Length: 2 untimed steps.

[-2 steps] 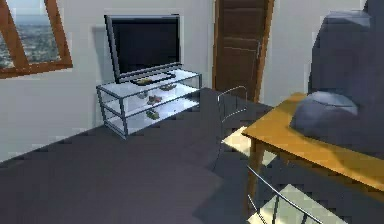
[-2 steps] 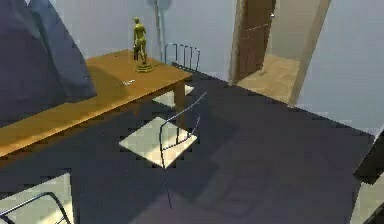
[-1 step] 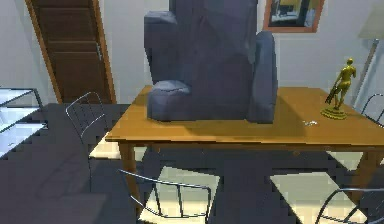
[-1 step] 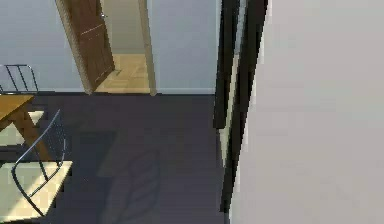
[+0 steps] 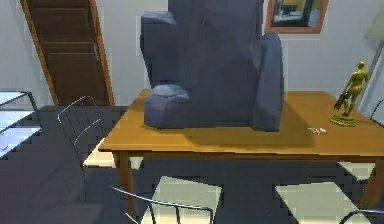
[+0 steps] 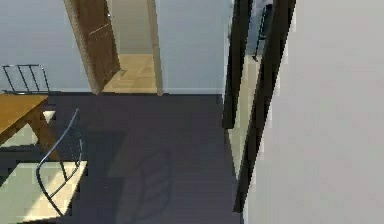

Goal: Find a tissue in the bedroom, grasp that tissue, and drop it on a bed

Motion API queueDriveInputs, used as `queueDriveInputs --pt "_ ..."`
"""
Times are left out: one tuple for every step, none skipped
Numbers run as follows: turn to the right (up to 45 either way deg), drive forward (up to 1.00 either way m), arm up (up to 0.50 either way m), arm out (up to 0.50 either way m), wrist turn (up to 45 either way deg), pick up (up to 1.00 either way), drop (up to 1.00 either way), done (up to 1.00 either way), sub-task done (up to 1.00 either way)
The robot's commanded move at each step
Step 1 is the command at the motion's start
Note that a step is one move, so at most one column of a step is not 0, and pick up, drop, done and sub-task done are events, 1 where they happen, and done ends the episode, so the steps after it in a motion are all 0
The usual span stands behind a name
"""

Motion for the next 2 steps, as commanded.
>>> queueDriveInputs --pt "-45.0 0.0 0.0 0.0 0.0 0.0 0.0 0.0 0.0" --pt "-21.0 0.0 0.0 0.0 0.0 0.0 0.0 0.0 0.0"
